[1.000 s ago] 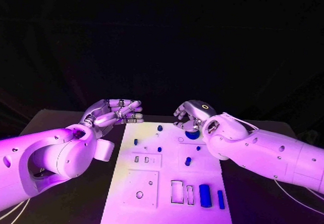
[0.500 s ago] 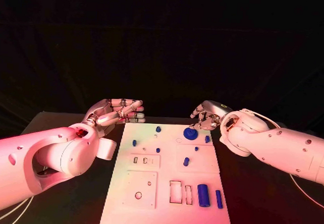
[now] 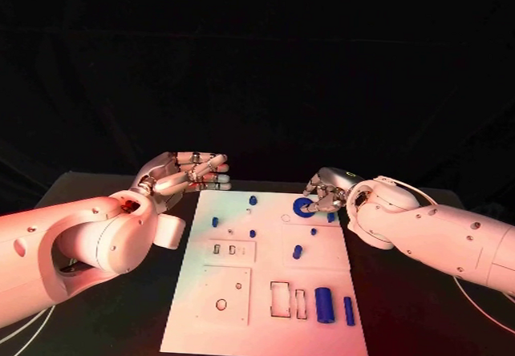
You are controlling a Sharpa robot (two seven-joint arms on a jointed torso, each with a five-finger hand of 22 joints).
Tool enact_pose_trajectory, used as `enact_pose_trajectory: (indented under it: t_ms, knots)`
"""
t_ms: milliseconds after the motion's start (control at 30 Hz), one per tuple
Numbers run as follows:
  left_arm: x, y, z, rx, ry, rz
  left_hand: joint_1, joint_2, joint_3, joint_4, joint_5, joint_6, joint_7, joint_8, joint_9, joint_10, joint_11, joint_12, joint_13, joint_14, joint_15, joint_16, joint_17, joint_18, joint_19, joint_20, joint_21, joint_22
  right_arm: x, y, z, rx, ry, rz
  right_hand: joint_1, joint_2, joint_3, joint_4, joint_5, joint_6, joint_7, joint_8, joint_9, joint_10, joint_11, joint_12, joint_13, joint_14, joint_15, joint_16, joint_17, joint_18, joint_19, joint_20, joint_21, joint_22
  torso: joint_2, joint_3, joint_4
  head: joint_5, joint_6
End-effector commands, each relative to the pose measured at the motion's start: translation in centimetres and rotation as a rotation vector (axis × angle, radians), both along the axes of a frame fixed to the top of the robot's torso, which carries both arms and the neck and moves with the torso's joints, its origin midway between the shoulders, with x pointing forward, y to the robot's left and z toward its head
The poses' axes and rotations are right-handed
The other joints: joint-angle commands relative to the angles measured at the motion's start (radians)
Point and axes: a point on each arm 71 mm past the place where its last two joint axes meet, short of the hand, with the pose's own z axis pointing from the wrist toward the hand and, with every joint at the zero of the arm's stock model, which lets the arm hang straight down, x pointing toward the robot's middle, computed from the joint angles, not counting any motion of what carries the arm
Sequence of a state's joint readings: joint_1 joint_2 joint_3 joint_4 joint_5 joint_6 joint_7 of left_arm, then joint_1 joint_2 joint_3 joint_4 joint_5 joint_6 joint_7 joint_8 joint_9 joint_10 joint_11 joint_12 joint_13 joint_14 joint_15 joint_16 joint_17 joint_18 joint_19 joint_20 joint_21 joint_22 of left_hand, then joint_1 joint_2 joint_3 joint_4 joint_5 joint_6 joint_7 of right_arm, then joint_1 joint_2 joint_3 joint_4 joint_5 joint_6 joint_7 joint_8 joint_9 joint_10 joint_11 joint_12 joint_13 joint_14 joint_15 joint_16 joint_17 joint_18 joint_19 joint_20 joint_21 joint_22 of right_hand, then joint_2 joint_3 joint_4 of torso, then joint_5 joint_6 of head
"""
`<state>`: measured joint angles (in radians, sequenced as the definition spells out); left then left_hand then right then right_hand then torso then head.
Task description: Assemble the parts on the task board
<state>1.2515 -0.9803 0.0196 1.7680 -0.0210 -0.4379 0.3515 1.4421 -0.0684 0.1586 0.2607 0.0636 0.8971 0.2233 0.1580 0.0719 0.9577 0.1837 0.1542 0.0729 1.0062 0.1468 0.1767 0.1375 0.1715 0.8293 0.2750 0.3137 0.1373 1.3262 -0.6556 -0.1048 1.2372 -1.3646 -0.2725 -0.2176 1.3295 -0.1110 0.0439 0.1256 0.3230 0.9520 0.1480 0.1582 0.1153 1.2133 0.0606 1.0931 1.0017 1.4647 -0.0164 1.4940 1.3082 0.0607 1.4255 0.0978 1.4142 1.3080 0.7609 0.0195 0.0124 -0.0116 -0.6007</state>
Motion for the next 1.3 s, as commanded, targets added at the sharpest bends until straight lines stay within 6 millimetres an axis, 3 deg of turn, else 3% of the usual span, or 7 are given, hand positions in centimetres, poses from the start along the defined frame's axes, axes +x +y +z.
enact_pose_trajectory:
  t_ms: [33,967,1167,1300]
  knots:
    - [-0.1,-0.1,0.2,-0.005,-0.015,-0.011,0.010,-0.002,-0.003,-0.002,-0.002,-0.003,0.008,-0.006,-0.001,-0.005,0.002,-0.003,0.000,-0.005,0.000,-0.005,0.001,0.011,-0.001,0.000,0.004,0.000,0.0,0.0,-0.3,-0.044,0.010,0.006,0.007,0.000,-0.011,0.001,0.003,-0.004,-0.001,0.008,0.002,0.006,0.002,0.023,0.025,0.076,0.006,0.006,0.114,-0.010,0.005,0.001,0.003,0.084,-0.001,0.0006,-0.0011,0.002,-0.002]
    - [0.1,-0.2,0.1,-0.004,-0.012,-0.013,0.009,-0.001,-0.003,-0.001,-0.002,-0.002,0.008,-0.006,-0.001,-0.005,0.002,-0.003,0.000,-0.006,0.000,-0.006,0.002,0.011,-0.002,0.001,0.004,-0.001,0.6,0.1,-1.6,-0.029,0.056,-0.009,0.009,0.009,-0.020,0.009,0.007,-0.004,-0.001,0.015,0.003,0.007,0.003,0.046,0.051,0.077,0.008,0.012,0.124,-0.011,0.008,0.003,0.006,0.090,0.001,0.0022,0.0000,0.005,-0.004]
    - [0.1,-0.2,0.1,-0.004,-0.011,-0.014,0.009,-0.001,-0.003,-0.001,-0.002,-0.002,0.008,-0.006,-0.001,-0.005,0.002,-0.003,0.000,-0.006,0.000,-0.006,0.002,0.011,-0.002,0.001,0.004,-0.001,0.6,0.3,-1.7,-0.029,0.060,-0.006,0.014,0.017,-0.020,0.011,0.010,0.009,-0.003,0.025,0.006,0.011,0.001,0.059,0.065,0.077,0.007,0.014,0.126,-0.012,0.011,0.002,0.009,0.095,0.001,0.0022,-0.0002,0.004,-0.006]
    - [0.1,-0.2,0.1,-0.004,-0.010,-0.014,0.009,-0.001,-0.003,-0.001,-0.002,-0.002,0.008,-0.006,-0.001,-0.005,0.002,-0.003,0.000,-0.006,0.000,-0.006,0.002,0.011,-0.002,0.001,0.004,-0.001,0.6,0.3,-1.7,-0.034,0.049,-0.004,0.035,0.032,-0.010,0.004,0.003,0.043,-0.013,0.046,0.014,0.032,-0.008,0.089,0.100,0.079,0.001,0.017,0.133,-0.014,0.018,-0.001,0.017,0.106,0.000,0.0023,-0.0006,0.005,-0.005]
